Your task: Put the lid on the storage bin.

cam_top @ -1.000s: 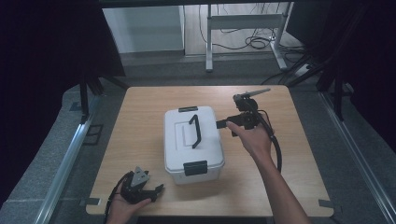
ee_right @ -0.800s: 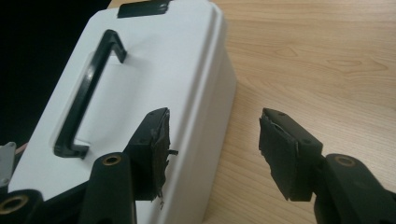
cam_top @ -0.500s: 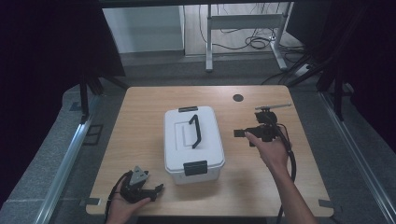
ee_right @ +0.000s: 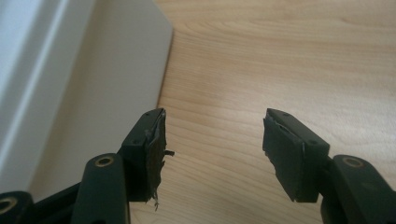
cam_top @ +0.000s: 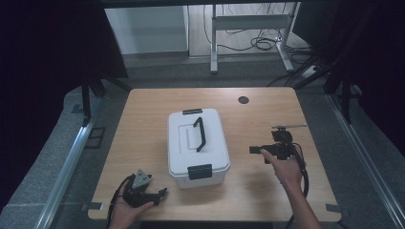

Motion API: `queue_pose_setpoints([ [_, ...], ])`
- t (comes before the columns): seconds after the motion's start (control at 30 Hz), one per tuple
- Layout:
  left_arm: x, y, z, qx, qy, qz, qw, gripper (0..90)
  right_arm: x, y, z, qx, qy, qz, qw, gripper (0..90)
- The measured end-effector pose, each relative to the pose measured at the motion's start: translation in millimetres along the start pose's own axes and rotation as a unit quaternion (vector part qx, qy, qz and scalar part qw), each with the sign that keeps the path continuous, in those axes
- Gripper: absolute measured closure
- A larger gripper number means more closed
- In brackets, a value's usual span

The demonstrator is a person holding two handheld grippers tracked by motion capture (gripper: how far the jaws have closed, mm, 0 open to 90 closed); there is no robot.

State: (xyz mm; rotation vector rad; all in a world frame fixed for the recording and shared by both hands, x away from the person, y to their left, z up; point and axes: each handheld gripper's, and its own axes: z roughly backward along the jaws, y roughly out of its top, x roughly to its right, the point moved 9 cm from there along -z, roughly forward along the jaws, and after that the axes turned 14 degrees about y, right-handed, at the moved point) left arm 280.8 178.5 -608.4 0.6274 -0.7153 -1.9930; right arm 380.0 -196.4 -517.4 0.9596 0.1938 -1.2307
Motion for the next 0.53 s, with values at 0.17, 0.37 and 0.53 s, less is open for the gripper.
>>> queue_pose_setpoints([
  [0.17, -0.1, 0.0, -0.2, 0.0, -0.001, 0.002, 1.0, 19.3, 8.5, -3.0, 3.2, 0.009, 0.002, -0.009, 0.9999, 39.1],
  [0.37, -0.2, -0.1, -0.1, -0.002, -0.002, 0.002, 1.0, 19.2, 9.9, -5.1, 2.4, 0.012, 0.005, -0.008, 0.9999, 37.6],
  [0.53, -0.5, 0.9, -1.4, -0.003, 0.001, 0.007, 1.0, 19.0, 11.1, -11.3, -5.2, -0.003, 0.009, -0.011, 0.9999, 36.4],
])
